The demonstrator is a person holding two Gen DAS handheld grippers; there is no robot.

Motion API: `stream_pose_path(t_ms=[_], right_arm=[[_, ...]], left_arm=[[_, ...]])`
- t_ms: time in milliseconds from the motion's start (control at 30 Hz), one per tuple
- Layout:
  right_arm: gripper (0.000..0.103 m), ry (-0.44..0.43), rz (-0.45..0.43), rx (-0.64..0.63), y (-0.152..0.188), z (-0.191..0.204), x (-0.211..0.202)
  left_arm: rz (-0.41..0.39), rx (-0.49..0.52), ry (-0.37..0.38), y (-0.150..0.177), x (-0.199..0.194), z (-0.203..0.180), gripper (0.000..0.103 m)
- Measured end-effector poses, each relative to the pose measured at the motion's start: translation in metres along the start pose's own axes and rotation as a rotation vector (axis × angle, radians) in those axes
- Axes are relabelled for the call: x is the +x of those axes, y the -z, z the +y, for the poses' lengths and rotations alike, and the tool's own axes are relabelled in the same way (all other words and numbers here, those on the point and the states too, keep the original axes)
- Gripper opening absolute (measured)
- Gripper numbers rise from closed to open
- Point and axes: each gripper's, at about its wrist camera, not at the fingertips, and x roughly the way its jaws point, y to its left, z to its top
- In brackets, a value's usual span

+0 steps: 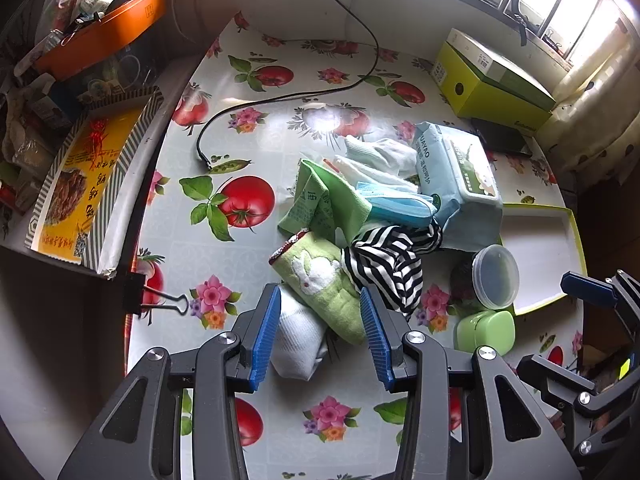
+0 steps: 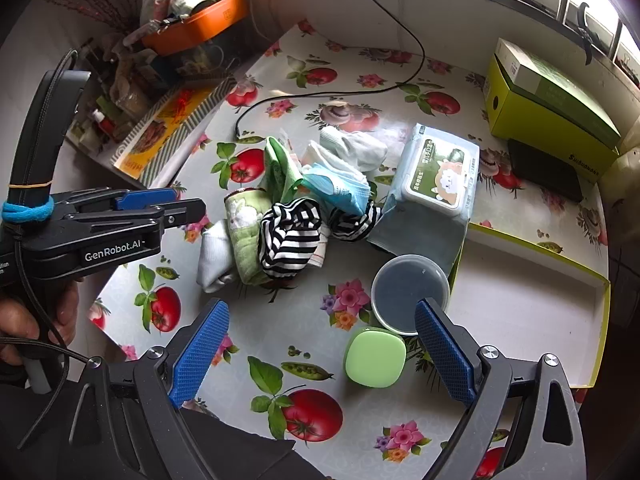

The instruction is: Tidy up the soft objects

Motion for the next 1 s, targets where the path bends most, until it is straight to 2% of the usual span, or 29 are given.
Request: stream_pose_path(t_ms=[467, 1000], right_arm=[[0.088, -0.008, 0.012, 0.002, -0.0013, 0.0024, 0.0058], [0.088, -0.007, 0.009, 0.001, -0.0028, 0.0048, 0.0082]], left_arm=[[0.0, -0.006, 0.005, 0.0012, 0.0032, 0.0011, 0.043], [-0.007, 0.022, -0.004, 0.0007, 0.0028, 0.0021, 0.043]])
